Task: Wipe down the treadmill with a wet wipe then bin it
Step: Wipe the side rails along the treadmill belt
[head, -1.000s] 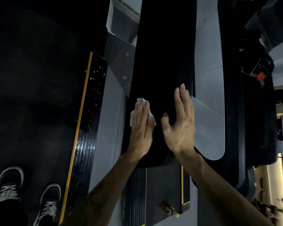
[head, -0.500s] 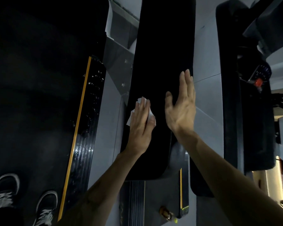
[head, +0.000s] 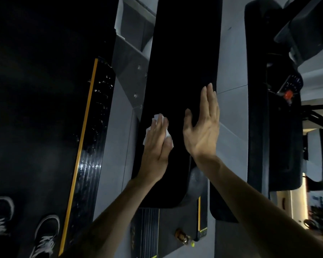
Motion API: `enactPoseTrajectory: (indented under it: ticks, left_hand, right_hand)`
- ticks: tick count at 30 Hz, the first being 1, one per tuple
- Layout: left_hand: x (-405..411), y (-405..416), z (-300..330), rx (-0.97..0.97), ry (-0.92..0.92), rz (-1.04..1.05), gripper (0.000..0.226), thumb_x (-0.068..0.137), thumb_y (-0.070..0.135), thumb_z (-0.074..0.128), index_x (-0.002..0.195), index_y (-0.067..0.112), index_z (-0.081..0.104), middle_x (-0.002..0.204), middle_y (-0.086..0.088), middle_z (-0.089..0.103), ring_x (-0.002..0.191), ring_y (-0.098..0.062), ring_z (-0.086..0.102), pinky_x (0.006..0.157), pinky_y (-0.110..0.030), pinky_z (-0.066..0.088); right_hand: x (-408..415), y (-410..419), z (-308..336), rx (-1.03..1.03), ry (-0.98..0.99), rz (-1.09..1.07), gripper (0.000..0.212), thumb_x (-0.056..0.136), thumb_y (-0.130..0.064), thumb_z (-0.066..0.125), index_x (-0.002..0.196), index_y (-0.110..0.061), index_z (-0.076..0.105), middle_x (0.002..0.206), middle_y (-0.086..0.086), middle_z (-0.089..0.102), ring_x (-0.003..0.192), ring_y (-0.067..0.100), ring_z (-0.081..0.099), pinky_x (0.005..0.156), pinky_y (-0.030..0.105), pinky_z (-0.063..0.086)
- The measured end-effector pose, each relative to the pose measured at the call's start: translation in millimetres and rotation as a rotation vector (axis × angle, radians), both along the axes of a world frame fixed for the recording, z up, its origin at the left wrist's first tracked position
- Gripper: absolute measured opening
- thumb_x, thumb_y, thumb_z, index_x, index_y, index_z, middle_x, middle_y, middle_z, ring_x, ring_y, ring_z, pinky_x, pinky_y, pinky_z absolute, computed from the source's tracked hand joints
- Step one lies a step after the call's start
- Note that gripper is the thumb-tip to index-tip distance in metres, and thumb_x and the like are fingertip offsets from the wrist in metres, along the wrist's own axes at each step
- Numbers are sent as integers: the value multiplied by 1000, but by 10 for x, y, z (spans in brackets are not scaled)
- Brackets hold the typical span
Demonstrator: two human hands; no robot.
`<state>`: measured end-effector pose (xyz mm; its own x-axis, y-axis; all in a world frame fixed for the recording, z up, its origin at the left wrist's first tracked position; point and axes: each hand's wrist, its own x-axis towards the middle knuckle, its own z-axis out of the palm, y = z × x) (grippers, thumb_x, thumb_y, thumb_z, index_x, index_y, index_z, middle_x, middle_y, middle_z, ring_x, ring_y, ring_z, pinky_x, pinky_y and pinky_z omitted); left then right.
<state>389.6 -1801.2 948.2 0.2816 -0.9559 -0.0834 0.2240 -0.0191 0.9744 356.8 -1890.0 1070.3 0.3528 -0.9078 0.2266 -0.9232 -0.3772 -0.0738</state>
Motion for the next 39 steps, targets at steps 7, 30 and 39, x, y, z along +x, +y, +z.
enactPoseTrajectory:
  ticks: [7, 30, 39]
  left_hand:
    - [57, -220, -56, 142, 82, 33, 62, 109, 48, 21, 164, 20, 9, 173, 4, 1, 158, -5, -6, 129, -35, -4]
    - [3, 98, -40, 42, 43, -47, 54, 112, 35, 22, 163, 29, 7, 171, 16, -8, 158, -9, -11, 127, -35, -13]
    - [65, -57, -266, 304, 222, -25, 69, 103, 56, 19, 165, 26, 7, 172, 14, -2, 154, 5, -7, 130, -43, 1]
  right_hand:
    - [7, -17, -5, -5, 0, 4, 62, 103, -20, 54, 159, -3, 30, 168, 12, 24, 156, 29, 19, 127, 37, 22]
    - [1, 1, 2, 22, 7, -21, 64, 105, -25, 52, 161, -7, 27, 170, 6, 21, 157, 24, 15, 124, 28, 20]
    - [7, 20, 13, 36, 13, -40, 65, 104, -23, 53, 161, -8, 26, 170, 5, 20, 157, 24, 15, 125, 41, 27]
